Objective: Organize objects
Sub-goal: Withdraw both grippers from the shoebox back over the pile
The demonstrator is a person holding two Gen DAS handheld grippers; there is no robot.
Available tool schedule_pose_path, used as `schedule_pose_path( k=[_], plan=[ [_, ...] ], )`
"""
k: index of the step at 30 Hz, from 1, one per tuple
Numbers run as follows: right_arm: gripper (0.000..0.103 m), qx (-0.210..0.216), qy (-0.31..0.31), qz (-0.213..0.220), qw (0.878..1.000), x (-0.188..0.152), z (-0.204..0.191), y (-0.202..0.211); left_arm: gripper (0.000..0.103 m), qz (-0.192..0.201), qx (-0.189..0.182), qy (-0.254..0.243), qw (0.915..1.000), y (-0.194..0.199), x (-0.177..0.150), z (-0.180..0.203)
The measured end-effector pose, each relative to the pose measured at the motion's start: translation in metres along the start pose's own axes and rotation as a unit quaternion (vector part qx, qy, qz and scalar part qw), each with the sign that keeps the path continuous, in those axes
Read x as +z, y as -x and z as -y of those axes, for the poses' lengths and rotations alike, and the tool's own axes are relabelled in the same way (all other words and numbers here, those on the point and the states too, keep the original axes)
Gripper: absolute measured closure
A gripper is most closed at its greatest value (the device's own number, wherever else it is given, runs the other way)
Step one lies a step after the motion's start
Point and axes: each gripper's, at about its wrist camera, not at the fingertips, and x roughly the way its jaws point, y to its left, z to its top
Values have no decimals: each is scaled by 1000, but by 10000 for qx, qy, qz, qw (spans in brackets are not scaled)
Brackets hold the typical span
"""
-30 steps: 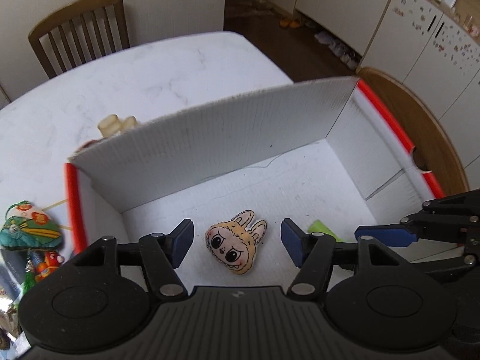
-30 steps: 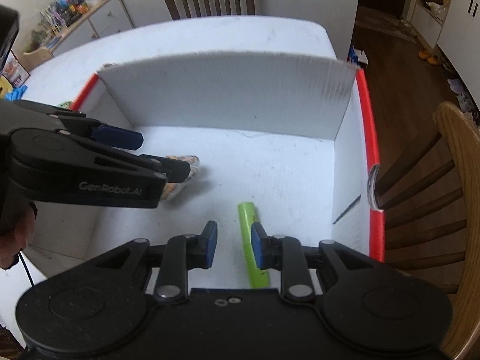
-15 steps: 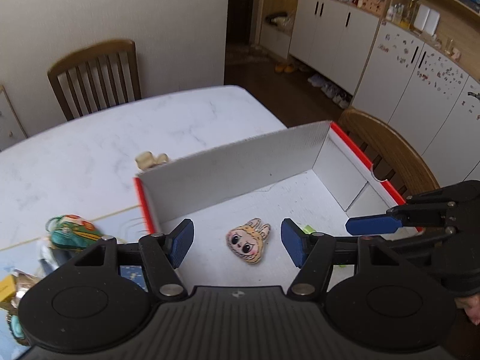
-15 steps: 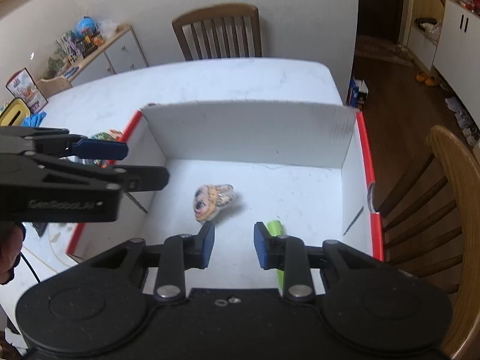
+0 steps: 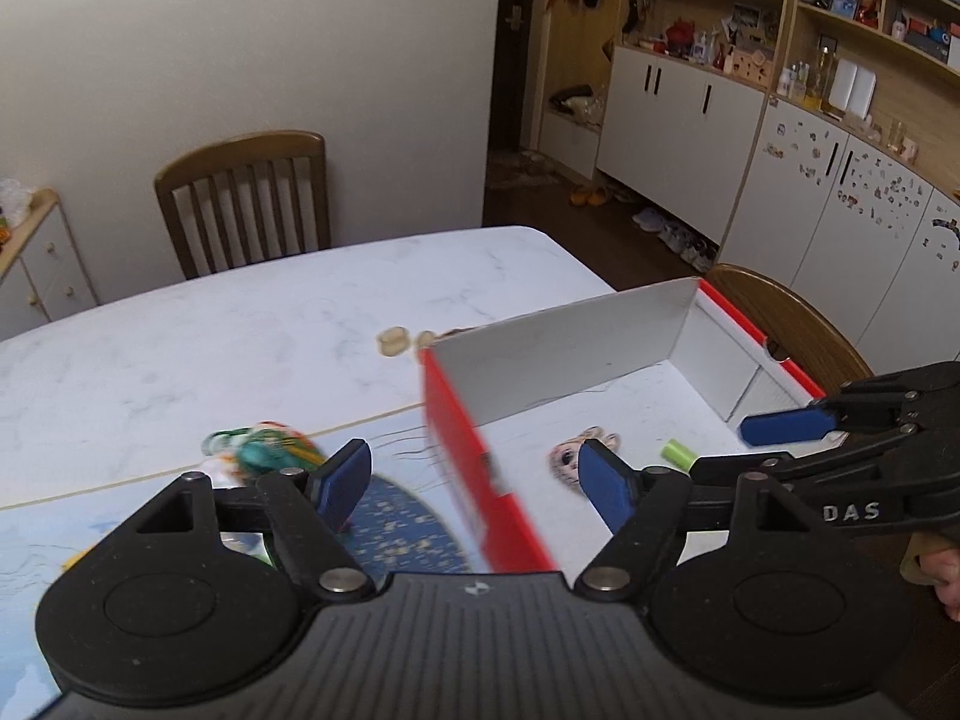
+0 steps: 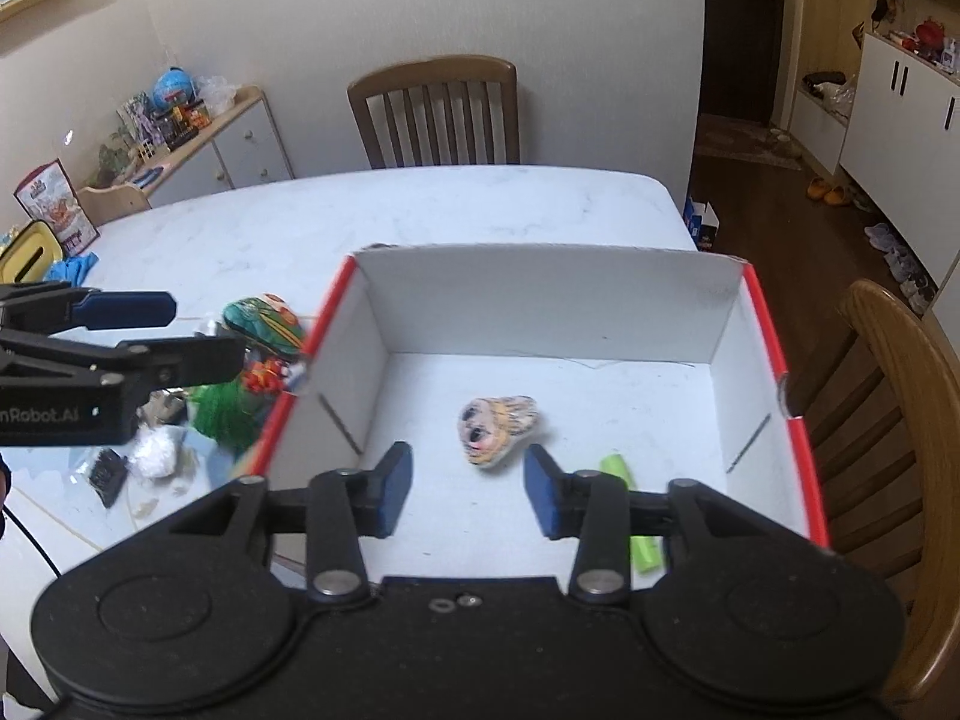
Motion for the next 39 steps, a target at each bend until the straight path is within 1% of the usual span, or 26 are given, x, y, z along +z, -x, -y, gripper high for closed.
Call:
schedule_pose_path(
  k=[1, 2, 3, 4, 7, 11, 12, 15, 16, 18, 21, 23, 24, 25, 30, 32, 35, 39],
  plan=[
    [47, -13, 2, 57, 10000, -1, -6, 1, 27, 26, 9, 5, 10000, 4, -3, -5],
    [41, -29, 14, 123, 9999, -2, -11, 3, 26, 49, 23, 21, 10000, 8, -6, -11],
    [39, -27, 35, 186, 9998, -4, -17, 4, 24, 70, 46, 40, 10000, 11, -9, -16],
    [37, -25, 62, 225, 9997, -5, -23, 5, 23, 85, 69, 57, 9999, 15, -12, -21],
    [30, -27, 103, 327, 9994, -6, -39, 7, 23, 114, 83, 130, 9998, 23, -22, -38],
    [20, 41, 91, 465, 9989, -9, -61, 10, 23, 67, 99, 298, 9995, 30, -37, -64],
    [16, 70, 77, 487, 9988, -10, -66, 10, 23, 72, 116, 329, 9994, 32, -41, -70],
    [10, 195, 40, 520, 9984, -11, -82, 9, 22, 123, 178, 403, 9990, 40, -53, -87],
    [9, 219, 48, 536, 9983, -13, -87, 9, 21, 136, 202, 424, 9988, 42, -57, -94],
    [8, 249, 116, 553, 9981, -15, -99, 8, 15, 170, 248, 505, 9983, 46, -65, -106],
    [7, 262, 227, 537, 9980, -17, -115, 5, 15, 224, 257, 629, 9974, 53, -76, -124],
    [7, 288, 237, 484, 9981, -19, -124, 1, 10, 268, 264, 657, 9971, 56, -83, -134],
    [7, 303, 238, 450, 9982, -19, -128, -1, 3, 297, 278, 657, 9970, 58, -87, -138],
    [7, 308, 253, 425, 9983, -21, -133, -2, 1, 332, 287, 650, 9969, 60, -91, -143],
    [7, 326, 397, 309, 9982, -25, -156, -13, 0, 449, 127, 647, 9968, 65, -110, -163],
    [7, 316, 437, 268, 9982, -26, -163, -18, 0, 502, 207, 577, 9969, 65, -119, -169],
    [7, 273, 464, 206, 9983, -27, -172, -28, 0, 391, 374, 523, 9972, 60, -132, -177],
    [8, 231, 533, 103, 9983, -30, -183, -42, 0, 187, 436, 529, 9975, 51, -150, -184]
  ],
)
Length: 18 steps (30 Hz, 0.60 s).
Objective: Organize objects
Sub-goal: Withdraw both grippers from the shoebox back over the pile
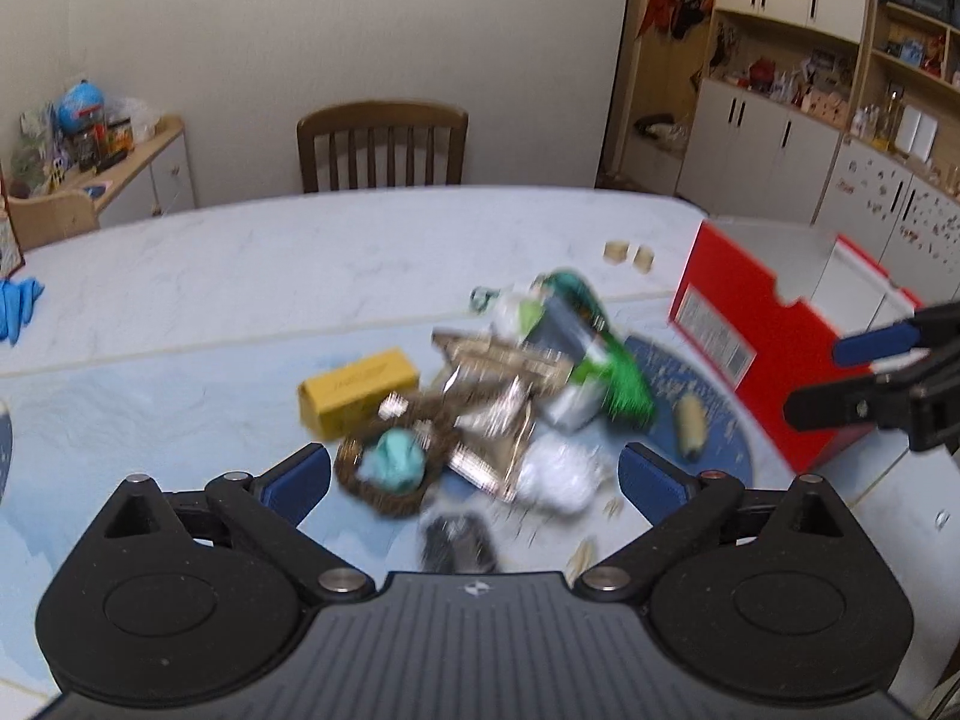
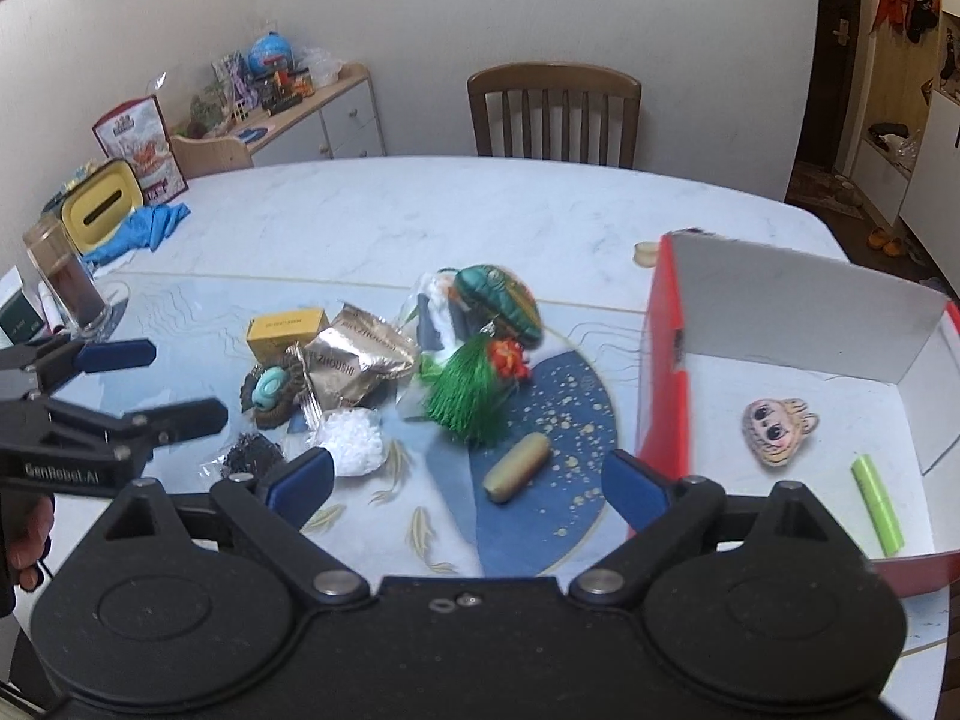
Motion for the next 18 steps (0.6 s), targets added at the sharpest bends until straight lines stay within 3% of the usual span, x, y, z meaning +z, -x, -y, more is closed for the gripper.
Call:
schedule_pose_path(
  k=[8, 18],
  plan=[
    [11, -208, 168, -230, 9994, -4, -14, -33, 0, -200, 45, -70, 9998, -17, -26, -5],
    [23, -529, 232, -626, 9964, -5, -15, -79, 0, -475, 156, -7, 9987, -44, -38, -8]
  ],
)
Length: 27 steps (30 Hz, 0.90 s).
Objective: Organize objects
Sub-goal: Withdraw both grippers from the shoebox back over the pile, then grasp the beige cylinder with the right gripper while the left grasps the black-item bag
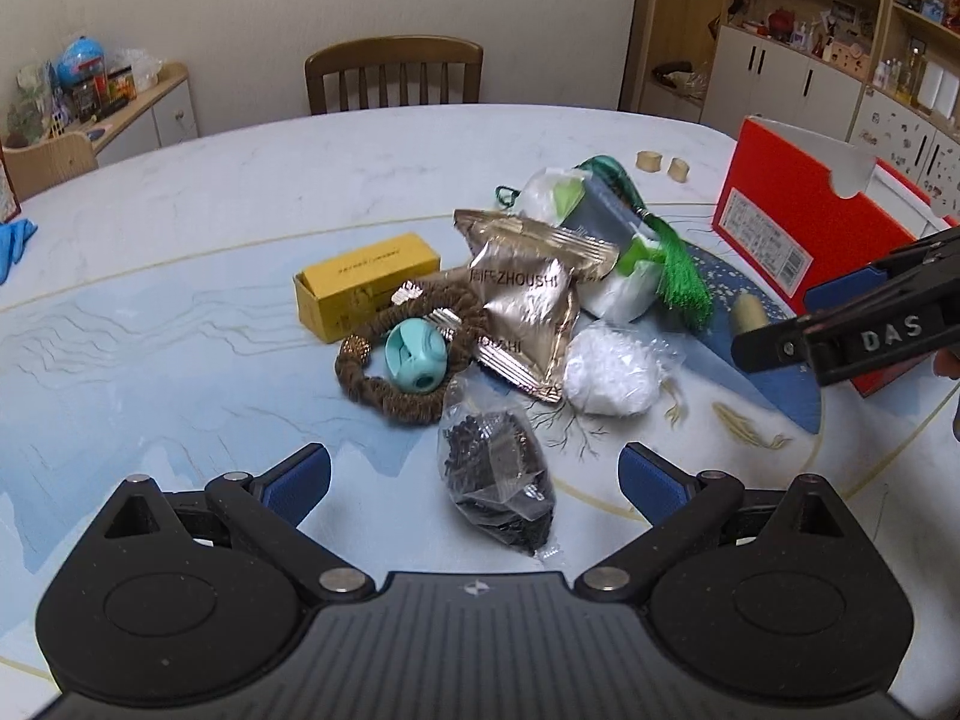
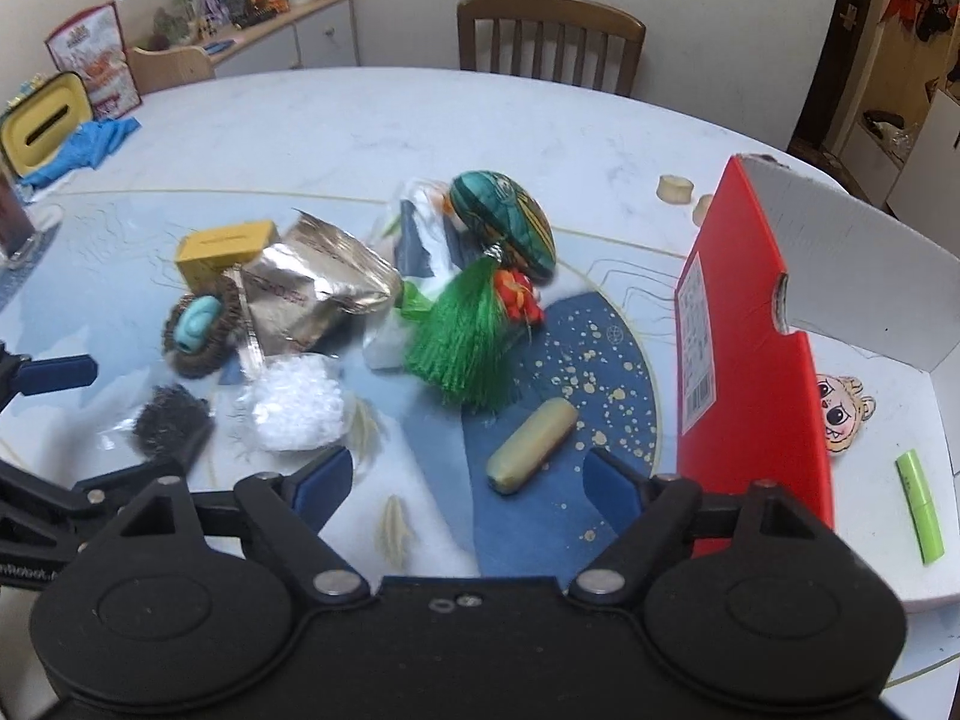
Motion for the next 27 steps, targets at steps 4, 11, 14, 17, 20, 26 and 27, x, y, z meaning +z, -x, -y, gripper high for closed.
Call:
schedule_pose_path(
  k=[4, 11, 14, 17, 20, 26, 27],
  plan=[
    [26, -288, -15, -14, 9996, 4, 1, -11, 0, -75, 98, -2, 9999, -7, -1, -1],
    [37, -519, -151, -145, 9984, 9, 3, -28, 1, -65, 18, 79, 9999, -10, -1, -1],
    [44, -604, -226, -169, 9978, 10, 5, -33, 1, -88, 41, 124, 9999, -12, -1, -1],
    [49, -643, -353, -229, 9970, 10, 9, -37, 6, -125, 23, 165, 9998, -13, -1, -2],
    [54, -624, -464, -277, 9966, 9, 11, -39, 14, -153, -32, 163, 9997, -13, 0, -2],
    [67, -597, -520, -247, 9966, 9, 11, -38, 19, -104, -131, 123, 9998, -9, 0, 2],
    [68, -626, -528, -228, 9964, 9, 11, -38, 22, -115, -157, 107, 9998, -9, 0, 3]
  ],
)
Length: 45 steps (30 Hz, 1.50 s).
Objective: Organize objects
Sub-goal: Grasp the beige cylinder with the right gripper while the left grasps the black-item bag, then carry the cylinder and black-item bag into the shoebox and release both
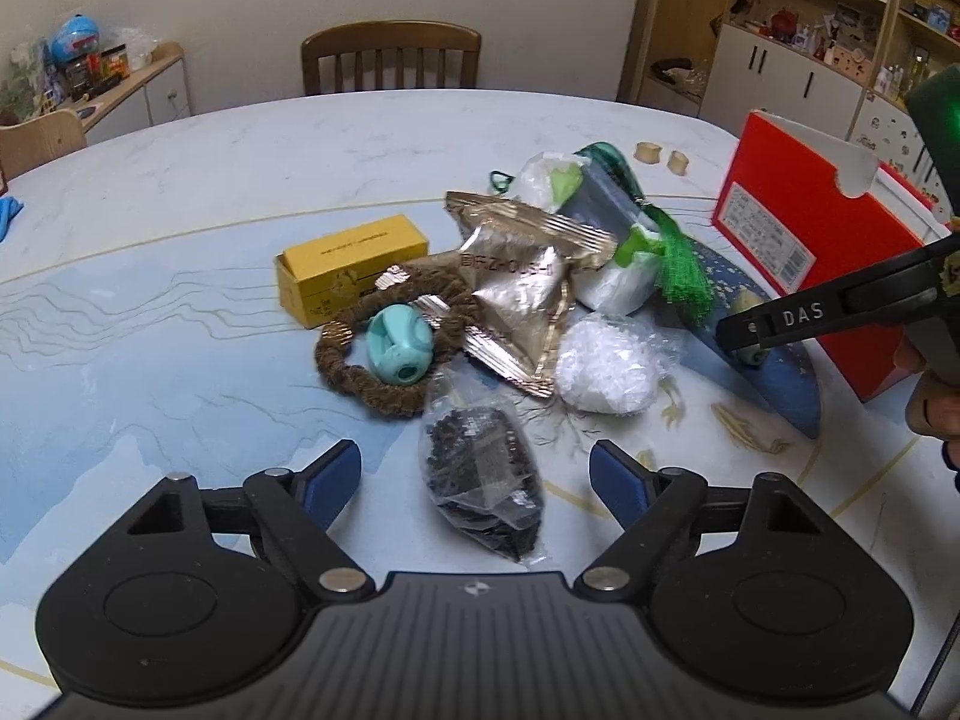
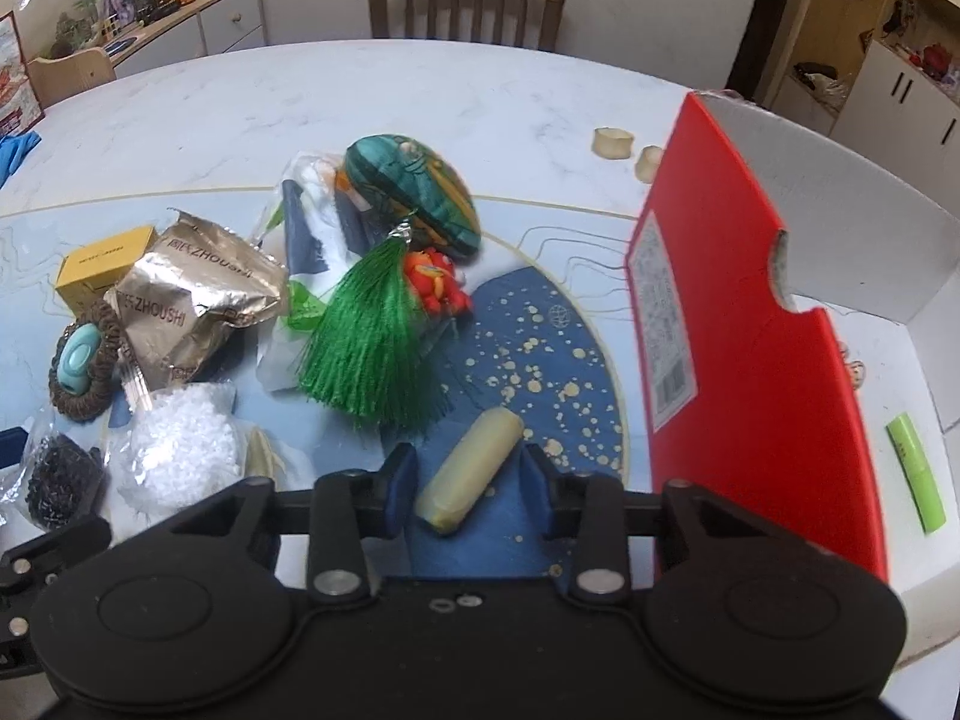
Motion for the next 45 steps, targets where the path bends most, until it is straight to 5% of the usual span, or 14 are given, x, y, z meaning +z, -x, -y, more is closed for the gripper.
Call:
schedule_pose_path(
  k=[9, 21, 36, 45],
  plan=[
    [82, 171, -57, 18, 9998, -2, 2, 4, 62, -164, 116, -38, 9998, -2, 1, 3],
    [88, 467, -187, 34, 9987, -11, 11, 27, 70, -233, 313, -6, 9992, 7, 3, 7],
    [88, 1226, -317, 371, 9913, -18, 38, 95, 72, -187, -76, 31, 9998, 48, 31, 34],
    [88, 1300, -437, 826, 9871, -9, 78, 132, 72, -52, -289, -270, 9992, 64, 68, 78]
  ],
)
